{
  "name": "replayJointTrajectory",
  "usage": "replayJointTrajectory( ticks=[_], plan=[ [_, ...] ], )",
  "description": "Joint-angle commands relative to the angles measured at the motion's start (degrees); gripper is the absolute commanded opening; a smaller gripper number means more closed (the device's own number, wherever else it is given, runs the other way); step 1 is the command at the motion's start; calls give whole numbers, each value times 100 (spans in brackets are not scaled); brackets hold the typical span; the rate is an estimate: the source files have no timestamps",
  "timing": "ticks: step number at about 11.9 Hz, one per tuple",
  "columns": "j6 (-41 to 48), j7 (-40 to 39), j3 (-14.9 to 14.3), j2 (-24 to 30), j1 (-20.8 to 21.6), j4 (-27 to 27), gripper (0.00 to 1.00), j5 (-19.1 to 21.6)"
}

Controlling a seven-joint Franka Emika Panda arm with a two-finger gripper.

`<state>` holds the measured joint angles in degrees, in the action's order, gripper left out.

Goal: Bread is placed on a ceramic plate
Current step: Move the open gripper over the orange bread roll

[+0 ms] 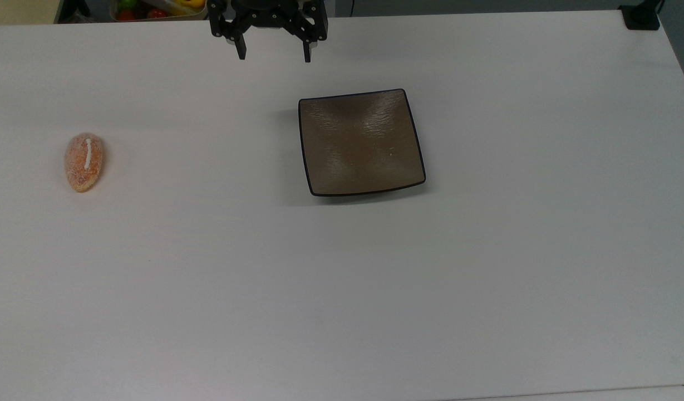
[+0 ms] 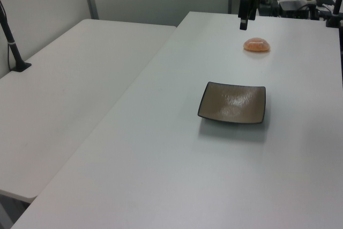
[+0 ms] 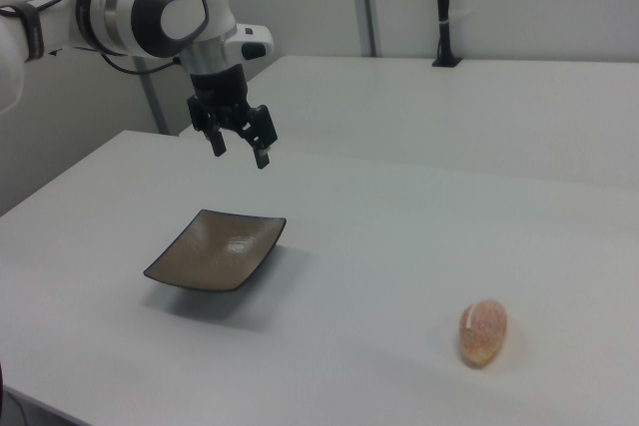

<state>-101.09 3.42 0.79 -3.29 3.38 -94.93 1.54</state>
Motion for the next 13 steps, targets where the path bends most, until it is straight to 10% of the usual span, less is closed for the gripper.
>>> replayJointTrajectory(
  ticks=[1, 8, 13],
  plan=[
    [37, -113, -17, 136, -3, -183, 100, -23],
    [-95, -446, -105, 118, -100, -253, 100, -66],
    [-963, -1060, -762, -92, -320, -587, 100, -532]
  ],
)
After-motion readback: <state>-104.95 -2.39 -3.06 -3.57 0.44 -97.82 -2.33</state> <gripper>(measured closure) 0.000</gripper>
